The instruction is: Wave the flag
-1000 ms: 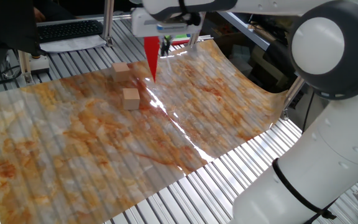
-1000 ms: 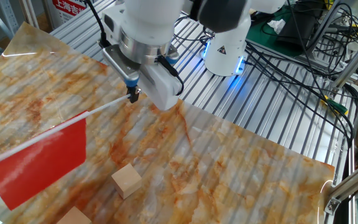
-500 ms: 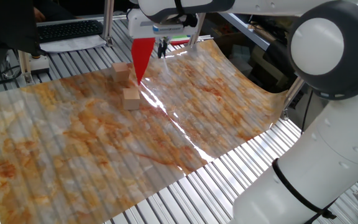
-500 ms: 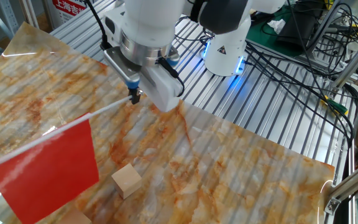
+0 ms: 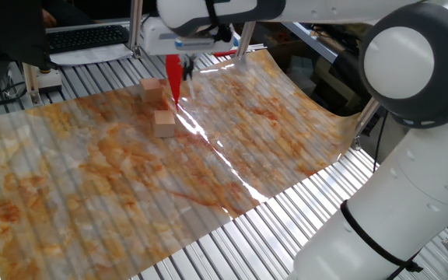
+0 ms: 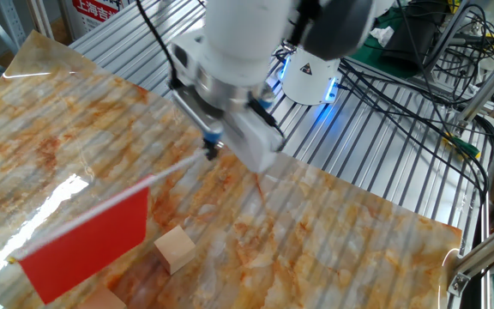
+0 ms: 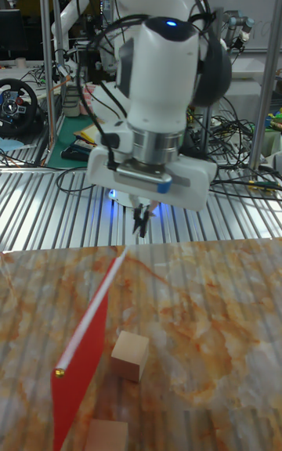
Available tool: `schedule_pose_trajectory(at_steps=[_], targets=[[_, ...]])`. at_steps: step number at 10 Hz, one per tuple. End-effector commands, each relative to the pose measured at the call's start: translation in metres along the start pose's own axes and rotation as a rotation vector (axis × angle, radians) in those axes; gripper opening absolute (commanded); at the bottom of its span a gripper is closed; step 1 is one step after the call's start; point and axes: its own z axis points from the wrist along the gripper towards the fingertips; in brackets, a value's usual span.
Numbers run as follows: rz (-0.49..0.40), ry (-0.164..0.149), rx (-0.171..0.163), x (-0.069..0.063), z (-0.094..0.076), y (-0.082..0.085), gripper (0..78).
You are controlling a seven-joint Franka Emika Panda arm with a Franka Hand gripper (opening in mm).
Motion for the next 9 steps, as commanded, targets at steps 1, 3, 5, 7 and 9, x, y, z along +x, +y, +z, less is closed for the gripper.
schedule_pose_trajectory(at_steps=[1,3,5,7,9], targets=[[-0.002,0.025,-0.045,0.047,0.024,0.059,1.1],[-0.007,0.038,-0.035,0.042,0.018,0.053,1.1],[-0.071,0.053,-0.021,0.012,-0.002,0.008,1.1],[-0.178,0.015,-0.016,-0.022,0.002,-0.056,1.1],[-0.274,-0.051,0.034,-0.054,0.009,-0.109,1.1]])
